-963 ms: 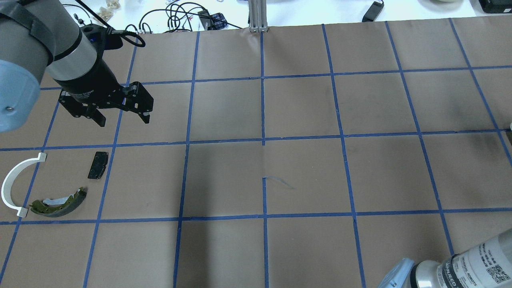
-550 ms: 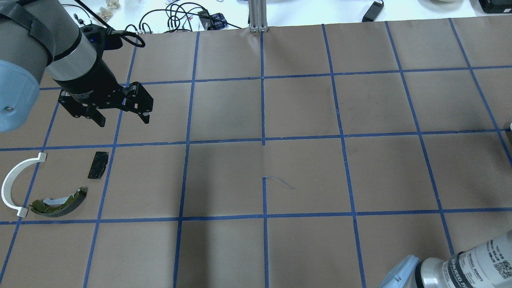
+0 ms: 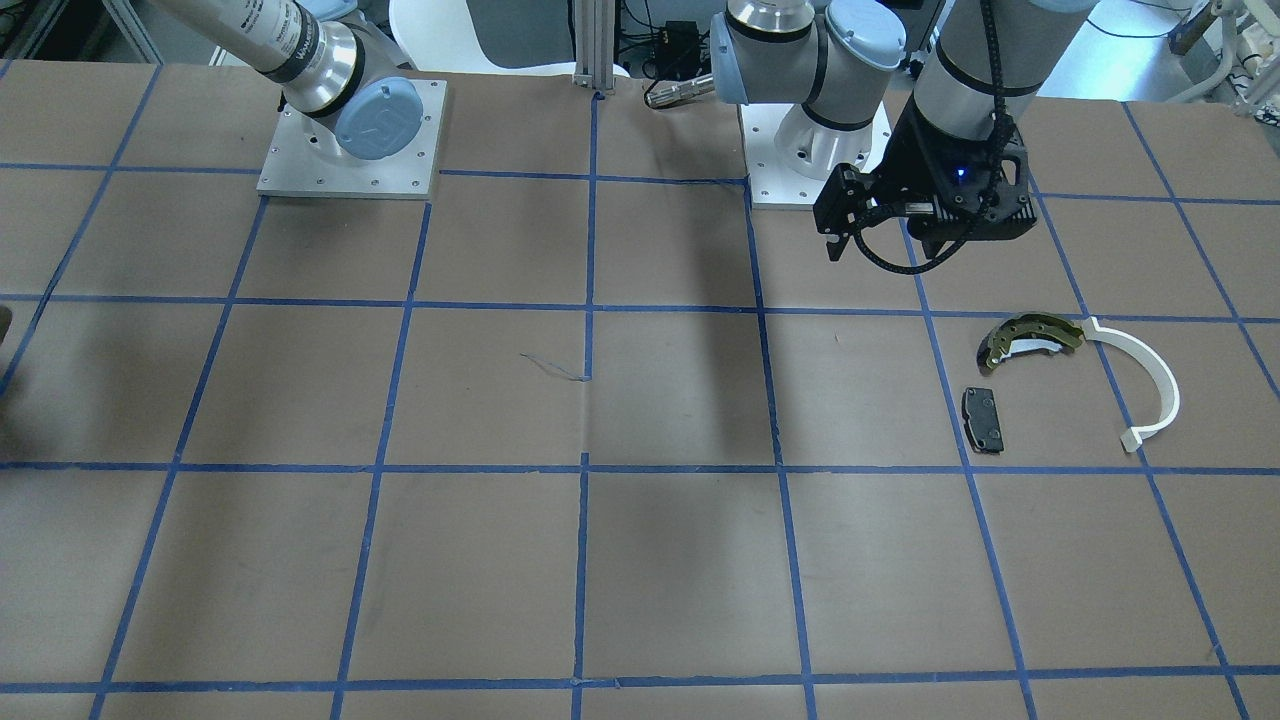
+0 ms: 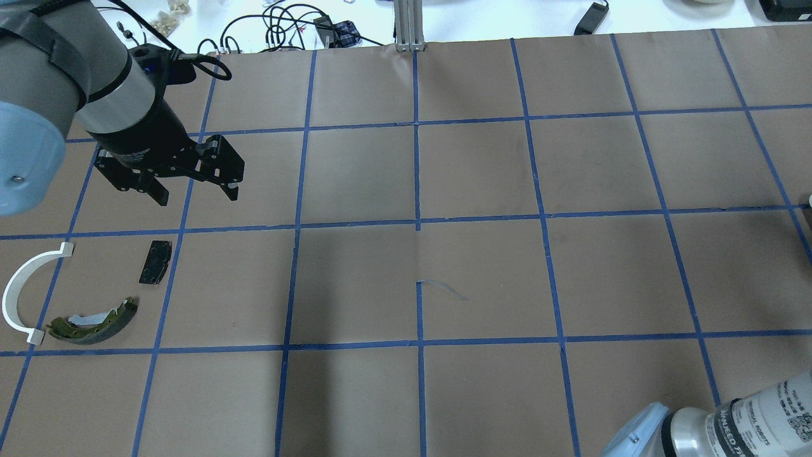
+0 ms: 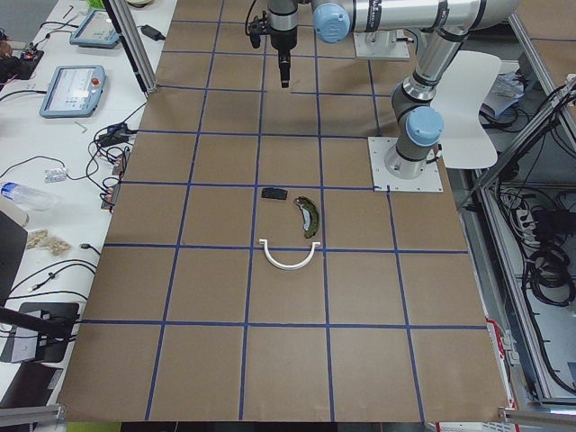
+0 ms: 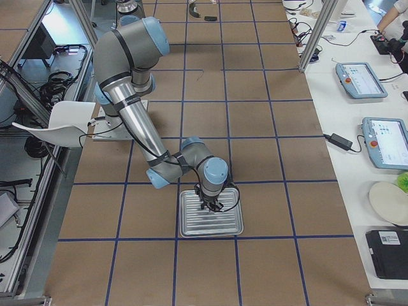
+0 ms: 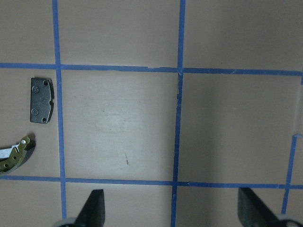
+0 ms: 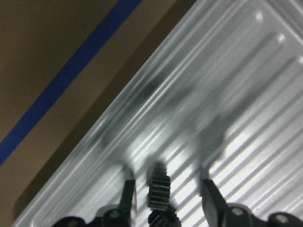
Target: Place bearing gear from tray to pile
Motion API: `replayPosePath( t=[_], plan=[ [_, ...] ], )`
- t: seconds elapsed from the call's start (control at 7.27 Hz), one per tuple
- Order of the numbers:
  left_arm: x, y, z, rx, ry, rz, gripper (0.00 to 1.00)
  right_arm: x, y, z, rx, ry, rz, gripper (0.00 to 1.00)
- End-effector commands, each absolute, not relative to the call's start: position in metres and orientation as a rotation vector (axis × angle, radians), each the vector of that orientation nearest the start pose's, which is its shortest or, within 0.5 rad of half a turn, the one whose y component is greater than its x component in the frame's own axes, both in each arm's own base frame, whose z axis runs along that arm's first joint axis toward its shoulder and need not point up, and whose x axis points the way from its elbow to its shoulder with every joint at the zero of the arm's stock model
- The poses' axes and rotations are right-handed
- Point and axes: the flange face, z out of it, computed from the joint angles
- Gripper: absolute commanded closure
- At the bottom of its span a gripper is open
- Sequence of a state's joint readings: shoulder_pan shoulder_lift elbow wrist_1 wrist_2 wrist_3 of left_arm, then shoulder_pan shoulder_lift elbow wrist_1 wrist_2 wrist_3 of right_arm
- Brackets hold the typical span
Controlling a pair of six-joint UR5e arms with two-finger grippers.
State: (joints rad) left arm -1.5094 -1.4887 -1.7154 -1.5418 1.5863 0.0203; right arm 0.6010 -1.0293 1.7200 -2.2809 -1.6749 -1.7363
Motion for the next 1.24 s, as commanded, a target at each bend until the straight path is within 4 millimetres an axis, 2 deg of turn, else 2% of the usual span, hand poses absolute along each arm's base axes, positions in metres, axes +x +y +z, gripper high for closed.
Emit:
replayPosePath(
  t=[0.0, 0.14, 0.41, 0.55, 0.69, 0.83, 0.96, 1.1],
  plan=[
    [-0.104, -0.460, 0.456, -0.064, 3.127, 0.058, 0.00, -0.435, -0.451, 0.182, -1.169, 2.954, 0.158, 0.69],
    [-0.104, -0.459, 0.458, -0.064, 3.125, 0.056, 0.00, -0.433, -0.452, 0.181, -1.158, 2.957, 0.161, 0.82],
    [-0.104, -0.459, 0.456, -0.062, 3.125, 0.063, 0.00, -0.433, -0.451, 0.190, -1.161, 2.970, 0.162, 0.96],
    [-0.104, -0.460, 0.456, -0.062, 3.125, 0.061, 0.00, -0.431, -0.452, 0.197, -1.169, 2.979, 0.158, 0.99],
    [-0.104, -0.460, 0.456, -0.062, 3.125, 0.063, 0.00, -0.419, -0.458, 0.228, -1.155, 3.032, 0.119, 0.99],
    [-0.104, -0.459, 0.456, -0.062, 3.125, 0.061, 0.00, -0.376, -0.473, 0.268, -1.125, 3.078, 0.084, 0.99],
    [-0.104, -0.460, 0.456, -0.062, 3.125, 0.061, 0.00, -0.315, -0.484, 0.297, -1.076, 3.098, 0.059, 0.99],
    [-0.104, -0.460, 0.456, -0.062, 3.125, 0.063, 0.00, -0.248, -0.491, 0.315, -1.014, 3.123, 0.004, 0.99]
  ],
)
